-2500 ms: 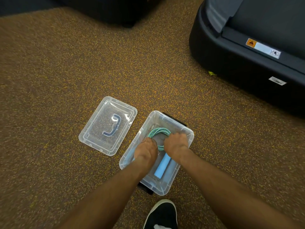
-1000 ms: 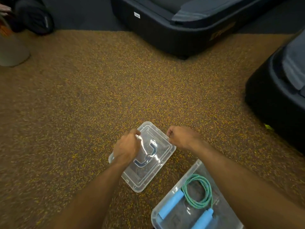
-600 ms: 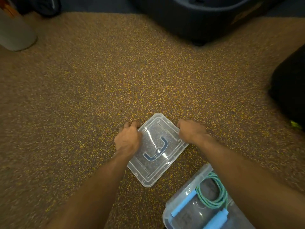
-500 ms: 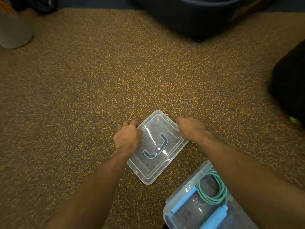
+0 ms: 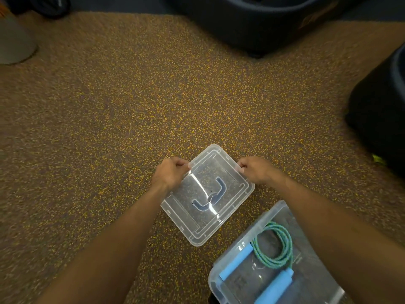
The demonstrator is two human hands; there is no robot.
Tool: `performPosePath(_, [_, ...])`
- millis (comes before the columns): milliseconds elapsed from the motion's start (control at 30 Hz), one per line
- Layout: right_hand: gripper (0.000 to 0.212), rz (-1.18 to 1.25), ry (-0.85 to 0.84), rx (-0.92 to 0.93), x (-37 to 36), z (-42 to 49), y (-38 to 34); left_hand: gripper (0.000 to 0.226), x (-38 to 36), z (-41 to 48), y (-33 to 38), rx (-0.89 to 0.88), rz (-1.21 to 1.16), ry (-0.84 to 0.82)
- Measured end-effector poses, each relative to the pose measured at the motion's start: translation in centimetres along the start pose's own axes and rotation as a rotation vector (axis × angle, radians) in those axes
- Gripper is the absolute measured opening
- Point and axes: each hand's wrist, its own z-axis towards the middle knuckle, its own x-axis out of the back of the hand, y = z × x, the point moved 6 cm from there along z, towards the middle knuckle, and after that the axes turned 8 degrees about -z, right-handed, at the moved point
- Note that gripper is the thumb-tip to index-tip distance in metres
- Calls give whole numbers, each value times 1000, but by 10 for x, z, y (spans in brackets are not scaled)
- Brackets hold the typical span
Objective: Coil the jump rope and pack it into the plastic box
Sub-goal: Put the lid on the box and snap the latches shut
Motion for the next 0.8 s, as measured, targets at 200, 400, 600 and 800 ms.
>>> performPosePath(200, [27,85,11,30,16,-20,17,48,7,-14,15,57,-337,-71])
performPosePath(400, [28,160,36,35,29,-41,30,61,3,-31,30,174,-457,-200])
performPosePath(600, [25,410,106,6,44,-69,48,50,14,-63,81,102,-407,-251])
performPosePath(800, [18,758,140,-8,54,-114,60,45,15,-101,125,56,-316,-371])
